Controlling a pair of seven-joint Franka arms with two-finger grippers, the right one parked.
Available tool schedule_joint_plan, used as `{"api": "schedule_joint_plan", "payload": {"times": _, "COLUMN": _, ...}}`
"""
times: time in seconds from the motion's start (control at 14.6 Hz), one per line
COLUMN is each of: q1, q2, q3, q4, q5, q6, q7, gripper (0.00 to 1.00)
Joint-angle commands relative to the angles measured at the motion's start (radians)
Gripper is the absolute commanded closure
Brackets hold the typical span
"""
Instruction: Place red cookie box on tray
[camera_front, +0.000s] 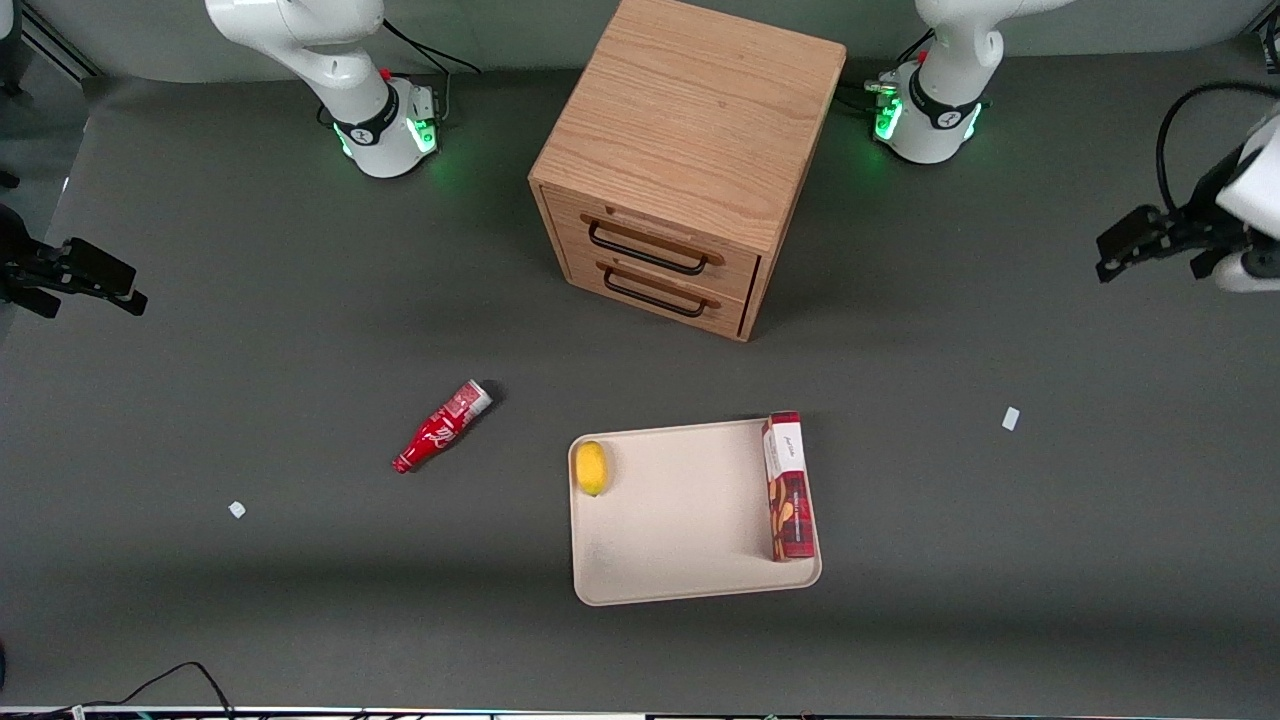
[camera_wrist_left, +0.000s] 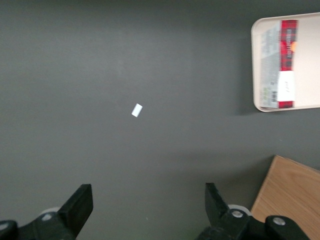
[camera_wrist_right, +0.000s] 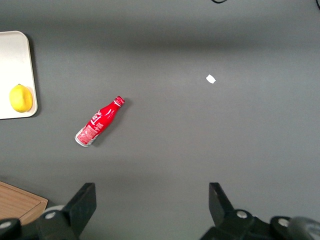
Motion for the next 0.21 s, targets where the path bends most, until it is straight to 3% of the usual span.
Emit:
{"api": "schedule_joint_plan", "payload": {"times": 0.0, "q1": 0.01, "q2": -0.046, "q3": 0.007, "q4": -0.031, "q5": -0.029, "q6": -0.013, "q7": 0.027, "gripper": 0.0}}
{"api": "schedule_joint_plan", "payload": {"times": 0.14, "q1": 0.01, "q2": -0.046, "q3": 0.007, "q4": -0.025, "q5": -0.029, "q6": -0.024, "q7": 0.026, "gripper": 0.0}}
